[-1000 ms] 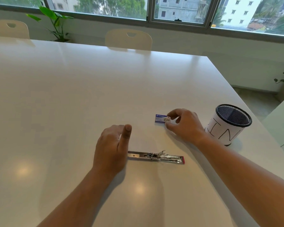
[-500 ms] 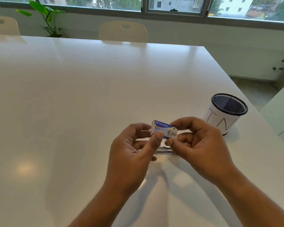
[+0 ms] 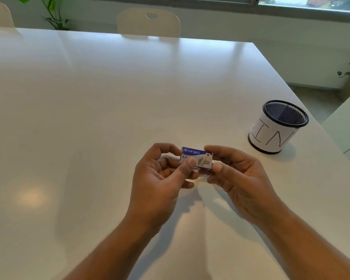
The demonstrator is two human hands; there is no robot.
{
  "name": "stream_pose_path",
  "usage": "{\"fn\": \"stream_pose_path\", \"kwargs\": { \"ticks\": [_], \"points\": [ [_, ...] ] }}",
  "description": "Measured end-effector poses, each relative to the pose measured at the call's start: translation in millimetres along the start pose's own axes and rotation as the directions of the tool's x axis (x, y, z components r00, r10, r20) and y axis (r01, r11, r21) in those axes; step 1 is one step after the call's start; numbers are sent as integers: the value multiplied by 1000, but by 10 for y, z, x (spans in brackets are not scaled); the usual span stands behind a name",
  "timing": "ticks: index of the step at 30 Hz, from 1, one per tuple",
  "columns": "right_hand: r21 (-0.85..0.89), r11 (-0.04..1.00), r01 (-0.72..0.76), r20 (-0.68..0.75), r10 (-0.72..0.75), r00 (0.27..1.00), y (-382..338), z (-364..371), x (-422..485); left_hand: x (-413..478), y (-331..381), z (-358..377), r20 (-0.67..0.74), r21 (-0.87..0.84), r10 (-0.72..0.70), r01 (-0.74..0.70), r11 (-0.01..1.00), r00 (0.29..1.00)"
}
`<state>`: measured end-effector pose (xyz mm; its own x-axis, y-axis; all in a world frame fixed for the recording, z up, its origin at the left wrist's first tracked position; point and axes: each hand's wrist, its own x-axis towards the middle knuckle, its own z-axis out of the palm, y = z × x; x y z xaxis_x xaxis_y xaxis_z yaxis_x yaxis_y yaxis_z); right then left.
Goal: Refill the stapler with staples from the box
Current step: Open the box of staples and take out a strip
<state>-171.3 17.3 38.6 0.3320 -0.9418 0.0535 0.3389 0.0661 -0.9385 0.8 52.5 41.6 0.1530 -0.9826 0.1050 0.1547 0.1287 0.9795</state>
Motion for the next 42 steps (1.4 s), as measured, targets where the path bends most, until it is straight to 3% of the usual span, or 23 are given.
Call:
{"fn": "stream_pose_path", "kwargs": {
  "ticks": [9, 14, 24, 31, 35, 38, 40, 42],
  "points": [
    [168, 983, -72, 53, 64, 997, 48, -23, 6, -41, -21, 42, -22, -204, -136, 129, 971, 990],
    [238, 964, -122, 76, 106, 991, 58, -46, 19, -37, -24, 39, 22, -118, -120, 122, 986, 993],
    [-6, 1000, 14, -37, -14, 999, 64, 62, -42, 6, -5, -4, 88, -152, -136, 149, 977, 987],
    [-136, 986, 92, -20, -95, 995, 52, 137, -69, -12, -56, 20, -30, -112, -151, 147, 983, 988],
    [-125, 992, -18, 43, 23, 999, -53, 91, -61, 8, -18, -33, 8, 70, -62, 61, 996, 998],
    [-74, 994, -75, -15, 74, 997, -93, 70, -45, 20, 12, -85, 222, 284, -35, -30, 958, 974],
    [-72, 993, -96, -3, 96, 995, -99, 90, -53, -4, 9, -91, 360, 458, -67, -114, 882, 930],
    [-138, 986, -93, 18, 96, 995, -95, 109, -64, -32, 15, -75, 416, 552, -98, -165, 817, 904]
  ]
}}
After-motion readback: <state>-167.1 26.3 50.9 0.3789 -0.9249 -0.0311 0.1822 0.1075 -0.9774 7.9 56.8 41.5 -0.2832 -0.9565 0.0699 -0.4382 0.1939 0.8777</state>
